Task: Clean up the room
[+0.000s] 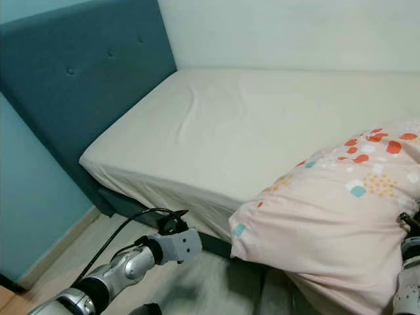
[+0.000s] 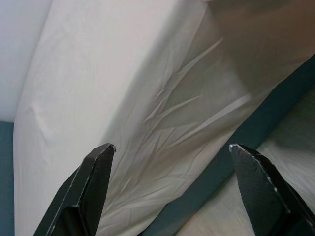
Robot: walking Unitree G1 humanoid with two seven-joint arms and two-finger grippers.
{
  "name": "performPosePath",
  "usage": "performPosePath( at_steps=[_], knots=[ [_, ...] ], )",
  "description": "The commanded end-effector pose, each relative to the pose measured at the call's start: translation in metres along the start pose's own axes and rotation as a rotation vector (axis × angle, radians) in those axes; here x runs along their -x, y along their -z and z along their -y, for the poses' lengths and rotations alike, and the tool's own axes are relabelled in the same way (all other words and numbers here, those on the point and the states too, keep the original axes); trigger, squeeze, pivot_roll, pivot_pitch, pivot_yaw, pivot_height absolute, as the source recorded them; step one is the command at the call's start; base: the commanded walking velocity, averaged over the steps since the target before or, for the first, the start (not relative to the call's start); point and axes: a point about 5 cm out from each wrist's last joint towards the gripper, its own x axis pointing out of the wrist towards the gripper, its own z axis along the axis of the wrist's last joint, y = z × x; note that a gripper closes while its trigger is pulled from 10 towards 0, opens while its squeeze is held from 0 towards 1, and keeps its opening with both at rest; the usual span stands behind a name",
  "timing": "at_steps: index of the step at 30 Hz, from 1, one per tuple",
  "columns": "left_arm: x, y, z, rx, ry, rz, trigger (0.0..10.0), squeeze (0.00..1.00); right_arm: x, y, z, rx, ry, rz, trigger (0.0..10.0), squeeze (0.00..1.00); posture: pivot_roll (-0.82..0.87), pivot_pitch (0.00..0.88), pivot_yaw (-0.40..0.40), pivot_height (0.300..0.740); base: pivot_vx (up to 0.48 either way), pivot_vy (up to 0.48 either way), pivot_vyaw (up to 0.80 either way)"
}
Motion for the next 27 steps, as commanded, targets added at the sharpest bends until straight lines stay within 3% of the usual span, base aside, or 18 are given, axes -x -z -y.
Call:
performPosePath(
  at_steps=[1, 7, 10, 13, 15, 16, 17, 18, 19, 21, 27],
  knots=[
    [0.005, 0.009, -0.006, -0.014, -0.002, -0.036, 10.0, 0.00, -0.006, 0.003, -0.019, -0.007, -0.070, -0.006, 0.0, 0.00, -0.04, 0.057, 0.145, 0.422, 0.000, 0.000, 0.00],
    [0.001, 0.004, -0.010, -0.007, -0.018, -0.019, 10.0, 0.00, -0.016, -0.009, -0.052, -0.108, -0.189, 0.038, 0.0, 0.00, -0.04, 0.049, 0.143, 0.422, 0.000, 0.000, 0.00],
    [0.000, 0.004, -0.011, 0.000, -0.023, -0.019, 10.0, 0.00, -0.017, -0.012, -0.060, -0.120, -0.219, 0.048, 0.0, 0.00, -0.05, 0.043, 0.143, 0.422, 0.000, 0.000, 0.00],
    [-0.004, -0.001, -0.017, 0.031, -0.047, 0.001, 10.0, 0.00, -0.016, -0.022, -0.085, -0.139, -0.315, 0.075, 0.0, 0.00, -0.05, 0.042, 0.140, 0.422, 0.000, 0.000, 0.00],
    [-0.009, -0.010, -0.024, 0.076, -0.070, 0.048, 10.0, 0.00, -0.015, -0.027, -0.096, -0.161, -0.352, 0.092, 0.0, 0.00, -0.05, 0.043, 0.137, 0.422, 0.000, 0.000, 0.00],
    [-0.013, -0.022, -0.030, 0.109, -0.068, 0.127, 10.0, 0.00, -0.015, -0.029, -0.101, -0.185, -0.363, 0.100, 0.0, 0.00, -0.05, 0.042, 0.135, 0.422, 0.000, 0.000, 0.00],
    [-0.013, -0.022, -0.030, 0.109, -0.068, 0.127, 10.0, 0.00, -0.015, -0.029, -0.101, -0.185, -0.363, 0.100, 0.0, 0.00, -0.05, 0.042, 0.135, 0.422, 0.000, 0.000, 0.00],
    [-0.016, -0.042, -0.037, 0.128, -0.038, 0.257, 10.0, 0.00, -0.014, -0.033, -0.108, -0.227, -0.381, 0.107, 0.0, 0.00, -0.05, 0.043, 0.132, 0.422, 0.000, 0.000, 0.00],
    [-0.016, -0.042, -0.037, 0.128, -0.038, 0.257, 10.0, 0.00, -0.014, -0.033, -0.108, -0.227, -0.381, 0.107, 0.0, 0.00, -0.05, 0.043, 0.132, 0.422, 0.000, 0.000, 0.00],
    [-0.016, -0.060, -0.037, 0.063, 0.034, 0.380, 10.0, 0.00, -0.014, -0.034, -0.117, -0.258, -0.403, 0.106, 0.0, 0.00, -0.05, 0.043, 0.128, 0.422, 0.000, 0.000, 0.00],
    [-0.016, -0.083, -0.029, -0.045, 0.131, 0.508, 10.0, 0.00, -0.013, -0.033, -0.135, -0.287, -0.445, 0.095, 0.0, 0.00, -0.05, 0.045, 0.122, 0.422, 0.000, 0.000, 0.00]
  ],
)
